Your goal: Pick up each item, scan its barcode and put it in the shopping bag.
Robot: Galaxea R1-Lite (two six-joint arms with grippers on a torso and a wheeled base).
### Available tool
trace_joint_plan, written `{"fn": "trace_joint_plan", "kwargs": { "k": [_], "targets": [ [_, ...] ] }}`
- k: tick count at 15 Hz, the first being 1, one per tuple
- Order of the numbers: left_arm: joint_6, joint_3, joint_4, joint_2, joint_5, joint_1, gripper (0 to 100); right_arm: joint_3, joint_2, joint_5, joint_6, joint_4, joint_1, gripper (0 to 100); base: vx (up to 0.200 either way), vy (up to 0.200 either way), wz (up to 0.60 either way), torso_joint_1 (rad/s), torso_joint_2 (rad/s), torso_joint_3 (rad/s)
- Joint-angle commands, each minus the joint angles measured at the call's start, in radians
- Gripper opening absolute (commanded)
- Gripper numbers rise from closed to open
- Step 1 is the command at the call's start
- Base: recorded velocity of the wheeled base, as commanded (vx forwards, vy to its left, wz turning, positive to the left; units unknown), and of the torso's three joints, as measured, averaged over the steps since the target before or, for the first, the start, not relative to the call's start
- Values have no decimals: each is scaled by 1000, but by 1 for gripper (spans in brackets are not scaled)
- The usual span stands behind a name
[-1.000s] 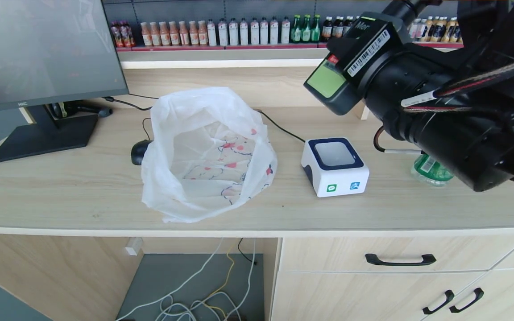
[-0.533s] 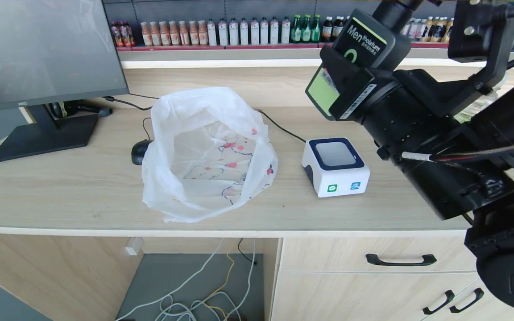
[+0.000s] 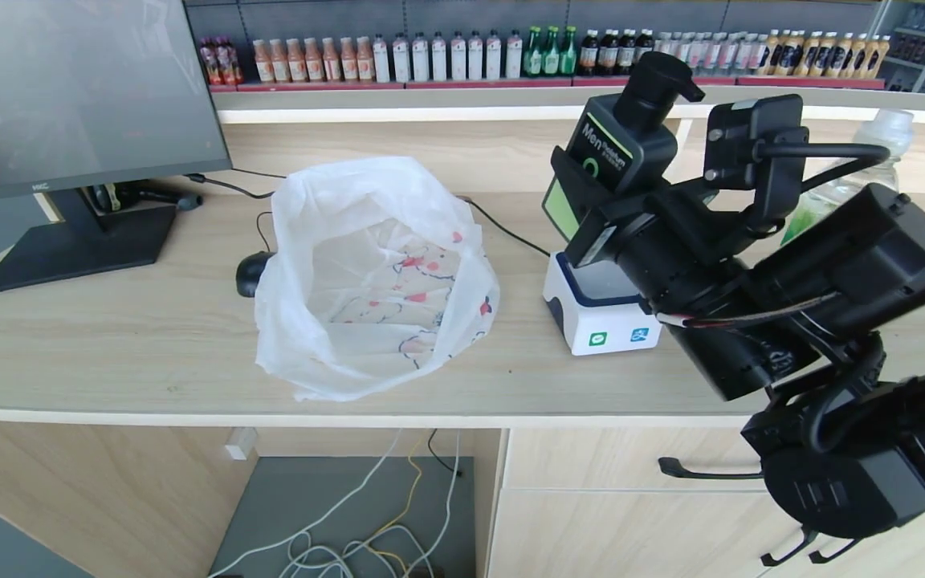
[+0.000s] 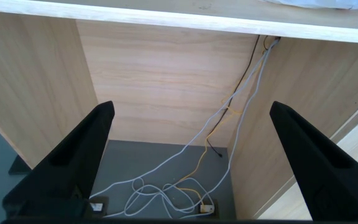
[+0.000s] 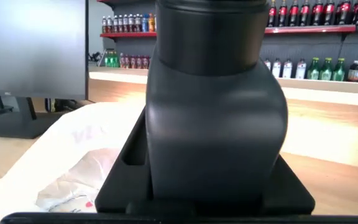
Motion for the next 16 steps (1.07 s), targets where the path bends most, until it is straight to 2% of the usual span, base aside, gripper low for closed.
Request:
{"fn": "trace_joint_plan", "kwargs": {
  "k": [1,10,16],
  "targets": [
    [0,0,0,0,0,0,100,-1,34,-1,-1,-4,0,0,0,200,0,2,-2,2],
    [-2,0,0,0,0,0,100,-21,60,1,49,-26,-6,0,0,200,0,3,3,0],
    [0,0,0,0,0,0,100,-47,86,1,52,-22,26,0,0,200,0,2,2,2]
  ]
}}
